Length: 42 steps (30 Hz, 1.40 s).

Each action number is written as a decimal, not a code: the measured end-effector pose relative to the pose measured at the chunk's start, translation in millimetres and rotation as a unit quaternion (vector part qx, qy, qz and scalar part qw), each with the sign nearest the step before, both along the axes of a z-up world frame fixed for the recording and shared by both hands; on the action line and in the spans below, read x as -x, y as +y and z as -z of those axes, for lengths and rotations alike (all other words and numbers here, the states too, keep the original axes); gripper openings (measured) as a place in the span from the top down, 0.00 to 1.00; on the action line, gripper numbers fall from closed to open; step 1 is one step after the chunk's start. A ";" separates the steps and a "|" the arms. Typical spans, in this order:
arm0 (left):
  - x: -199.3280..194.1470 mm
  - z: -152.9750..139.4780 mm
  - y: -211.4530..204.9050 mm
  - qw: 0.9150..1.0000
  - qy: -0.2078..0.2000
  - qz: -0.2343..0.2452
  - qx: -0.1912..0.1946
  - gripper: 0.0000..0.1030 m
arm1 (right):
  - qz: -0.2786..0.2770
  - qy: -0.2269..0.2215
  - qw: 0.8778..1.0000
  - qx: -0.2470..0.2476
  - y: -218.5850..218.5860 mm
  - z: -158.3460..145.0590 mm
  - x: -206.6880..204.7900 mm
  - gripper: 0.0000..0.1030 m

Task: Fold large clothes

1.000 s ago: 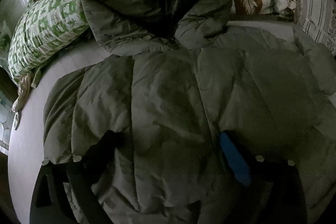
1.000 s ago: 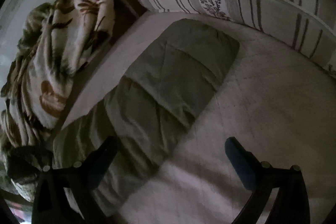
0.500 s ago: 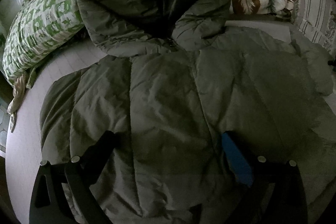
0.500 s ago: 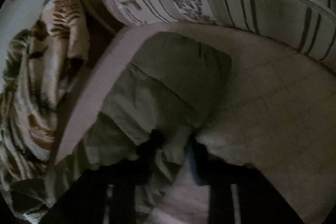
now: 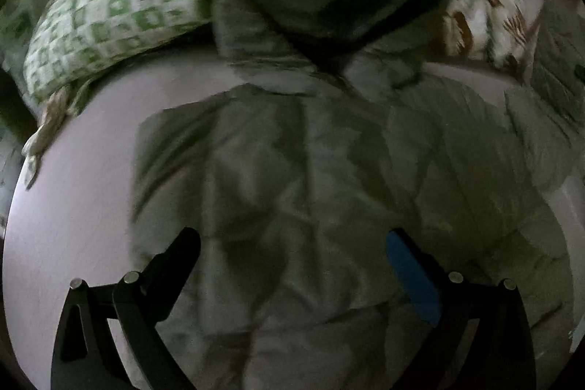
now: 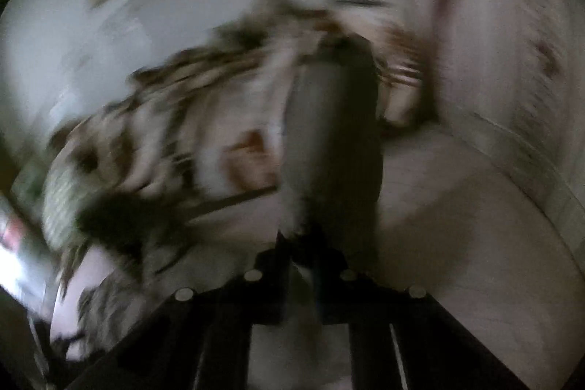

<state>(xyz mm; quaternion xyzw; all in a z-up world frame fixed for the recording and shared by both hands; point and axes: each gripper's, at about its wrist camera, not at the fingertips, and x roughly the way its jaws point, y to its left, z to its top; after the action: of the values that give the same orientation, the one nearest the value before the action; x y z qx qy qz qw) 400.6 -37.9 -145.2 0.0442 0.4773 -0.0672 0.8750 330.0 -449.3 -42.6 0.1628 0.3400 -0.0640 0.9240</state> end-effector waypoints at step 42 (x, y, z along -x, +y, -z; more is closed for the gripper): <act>-47.6 12.0 -11.6 0.998 0.034 -0.041 0.029 0.32 | -0.089 0.184 0.977 0.064 134.5 73.6 -6.3 0.00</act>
<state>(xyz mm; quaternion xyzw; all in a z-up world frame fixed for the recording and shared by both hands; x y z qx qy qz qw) 448.3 -49.5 -157.2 -0.0024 0.5056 -0.0468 0.8615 336.2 -314.8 -116.1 0.0576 0.5124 -0.0320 0.8562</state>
